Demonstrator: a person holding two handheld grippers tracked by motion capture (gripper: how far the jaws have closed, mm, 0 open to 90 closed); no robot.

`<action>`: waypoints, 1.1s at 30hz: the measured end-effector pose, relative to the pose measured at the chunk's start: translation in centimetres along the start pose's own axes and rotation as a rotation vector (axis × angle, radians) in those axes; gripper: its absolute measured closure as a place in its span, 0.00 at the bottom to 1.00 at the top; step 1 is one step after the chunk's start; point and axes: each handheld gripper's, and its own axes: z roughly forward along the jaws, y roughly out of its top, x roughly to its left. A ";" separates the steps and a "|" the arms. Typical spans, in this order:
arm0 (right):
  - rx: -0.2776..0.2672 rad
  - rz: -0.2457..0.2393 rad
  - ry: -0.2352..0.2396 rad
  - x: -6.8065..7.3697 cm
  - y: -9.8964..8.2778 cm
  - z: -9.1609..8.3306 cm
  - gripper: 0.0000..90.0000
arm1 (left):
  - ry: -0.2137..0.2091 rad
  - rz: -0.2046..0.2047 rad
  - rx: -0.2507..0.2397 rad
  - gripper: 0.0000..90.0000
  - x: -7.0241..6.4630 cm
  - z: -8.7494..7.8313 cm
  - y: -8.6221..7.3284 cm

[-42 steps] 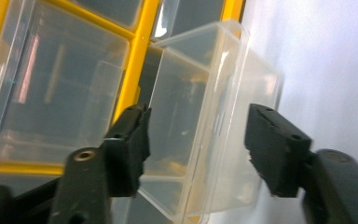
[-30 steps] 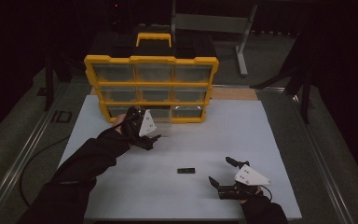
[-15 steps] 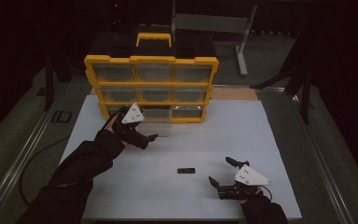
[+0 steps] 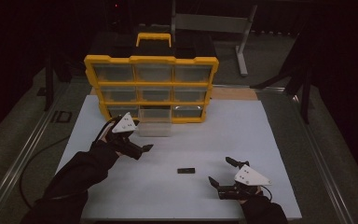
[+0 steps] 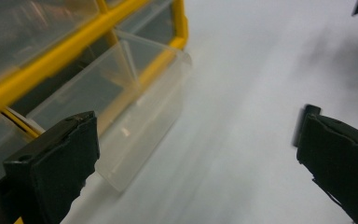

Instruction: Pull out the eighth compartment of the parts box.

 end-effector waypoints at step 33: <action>0.001 -0.002 -0.002 0.0 0.0 0.0 0.09 | -0.028 -0.078 0.026 0.00 -2.7 -0.6 -7.4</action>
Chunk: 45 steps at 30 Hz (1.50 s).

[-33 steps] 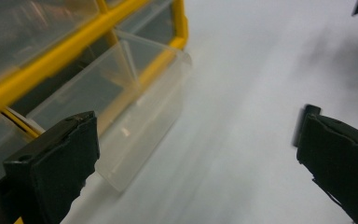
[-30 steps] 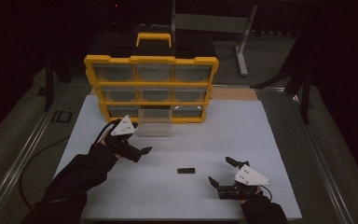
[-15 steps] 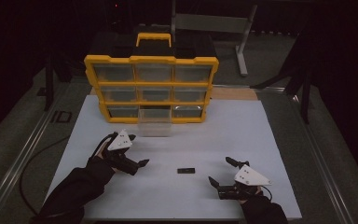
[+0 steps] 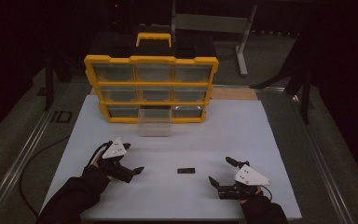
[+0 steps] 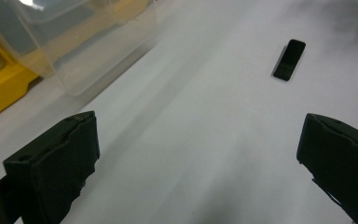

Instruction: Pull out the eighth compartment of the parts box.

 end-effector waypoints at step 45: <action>0.007 -0.001 0.003 0.0 0.0 0.1 0.09 | -0.010 -0.043 0.029 0.00 -0.1 -0.4 -3.1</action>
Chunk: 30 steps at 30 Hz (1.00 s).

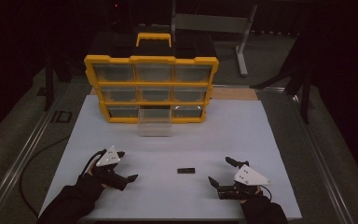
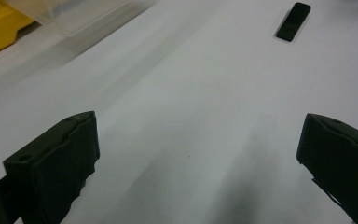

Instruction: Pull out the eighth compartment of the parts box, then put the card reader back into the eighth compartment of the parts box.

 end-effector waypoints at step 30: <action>0.000 -0.002 -0.002 0.0 0.0 0.0 0.09 | -0.006 0.002 -0.008 0.00 0.0 -0.4 0.5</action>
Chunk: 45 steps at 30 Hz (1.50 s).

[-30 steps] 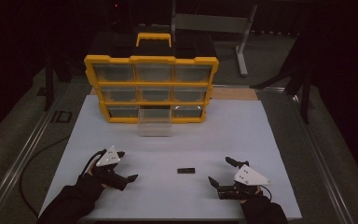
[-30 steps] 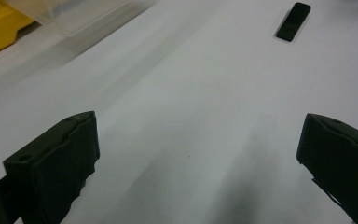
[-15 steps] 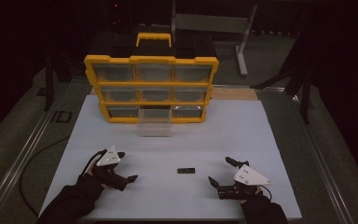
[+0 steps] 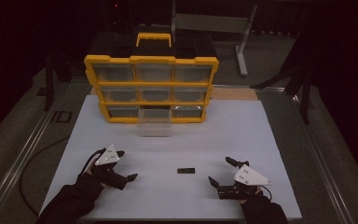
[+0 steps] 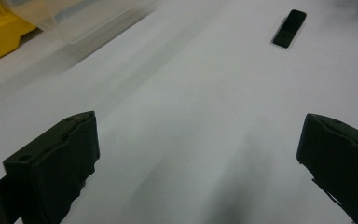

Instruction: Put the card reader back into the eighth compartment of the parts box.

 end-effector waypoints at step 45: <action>-0.001 -0.002 -0.004 0.0 0.1 0.0 0.09 | -0.064 0.173 0.094 0.00 -1.0 -0.7 7.7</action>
